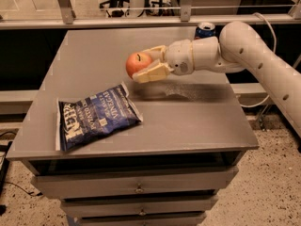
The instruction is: Move apple near blue chip bag
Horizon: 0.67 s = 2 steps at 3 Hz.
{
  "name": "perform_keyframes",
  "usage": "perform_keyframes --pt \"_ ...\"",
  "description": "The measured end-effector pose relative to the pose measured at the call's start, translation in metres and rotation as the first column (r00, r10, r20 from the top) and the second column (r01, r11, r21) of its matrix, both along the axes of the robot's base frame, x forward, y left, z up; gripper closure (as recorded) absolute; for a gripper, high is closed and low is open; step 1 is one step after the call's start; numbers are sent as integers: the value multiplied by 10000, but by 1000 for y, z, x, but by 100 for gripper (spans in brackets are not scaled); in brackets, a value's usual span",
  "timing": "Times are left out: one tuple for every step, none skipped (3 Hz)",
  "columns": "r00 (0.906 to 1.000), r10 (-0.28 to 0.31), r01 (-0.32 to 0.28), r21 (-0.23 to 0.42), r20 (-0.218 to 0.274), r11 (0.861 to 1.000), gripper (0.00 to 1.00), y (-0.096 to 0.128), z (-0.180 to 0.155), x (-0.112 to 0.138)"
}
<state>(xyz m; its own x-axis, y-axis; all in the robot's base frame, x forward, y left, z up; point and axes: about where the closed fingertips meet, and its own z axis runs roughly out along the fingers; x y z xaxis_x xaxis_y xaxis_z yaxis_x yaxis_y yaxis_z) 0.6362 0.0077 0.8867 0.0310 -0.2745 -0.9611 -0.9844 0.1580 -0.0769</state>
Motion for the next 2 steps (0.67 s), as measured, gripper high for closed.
perform_keyframes --pt "9982 599 -598 -369 32 9975 100 -15 -10 -19" --pt "9919 1269 -1265 -744 8 9892 80 -11 -15 -31"
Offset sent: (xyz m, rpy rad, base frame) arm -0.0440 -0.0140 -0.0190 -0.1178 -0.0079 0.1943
